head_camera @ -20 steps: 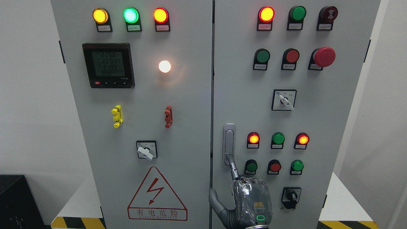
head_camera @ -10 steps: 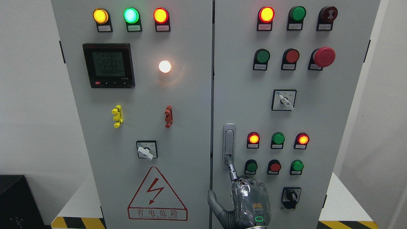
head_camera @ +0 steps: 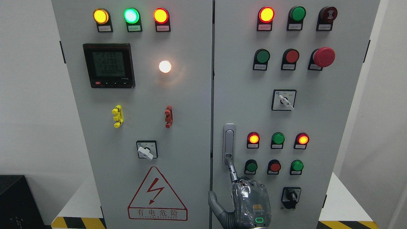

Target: Release door handle

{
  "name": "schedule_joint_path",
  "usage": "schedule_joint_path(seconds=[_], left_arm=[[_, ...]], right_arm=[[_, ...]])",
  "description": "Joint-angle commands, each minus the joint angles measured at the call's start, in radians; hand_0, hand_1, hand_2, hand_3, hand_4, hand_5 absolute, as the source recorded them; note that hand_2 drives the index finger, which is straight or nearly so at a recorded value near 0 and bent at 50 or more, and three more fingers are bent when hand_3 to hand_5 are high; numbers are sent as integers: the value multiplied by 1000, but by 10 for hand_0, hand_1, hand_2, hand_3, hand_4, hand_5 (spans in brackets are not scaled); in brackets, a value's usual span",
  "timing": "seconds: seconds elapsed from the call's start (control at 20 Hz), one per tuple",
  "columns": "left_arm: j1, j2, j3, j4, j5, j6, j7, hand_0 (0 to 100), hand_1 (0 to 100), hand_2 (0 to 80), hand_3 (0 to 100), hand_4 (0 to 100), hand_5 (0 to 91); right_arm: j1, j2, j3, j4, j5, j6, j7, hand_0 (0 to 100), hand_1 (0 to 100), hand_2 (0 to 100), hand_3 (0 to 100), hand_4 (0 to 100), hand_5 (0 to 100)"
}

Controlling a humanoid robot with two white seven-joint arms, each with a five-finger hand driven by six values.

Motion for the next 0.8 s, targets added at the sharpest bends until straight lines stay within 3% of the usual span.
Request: schedule_joint_path(seconds=[0.0,0.2,0.75], left_arm=[[0,0,0,0,0,1,0,0,0,45,98,0,0],[0,0,0,0,0,2,0,0,0,45,96,0,0],[0,0,0,0,0,2,0,0,0,46,96,0,0]], right_arm=[[0,0,-3,10,0,1,-1,347,265,2,854,798,771],[-1,0,-3,10,0,1,23,347,265,7,855,799,770],[3,0,-2,10,0,1,25,347,265,13,858,799,769]])
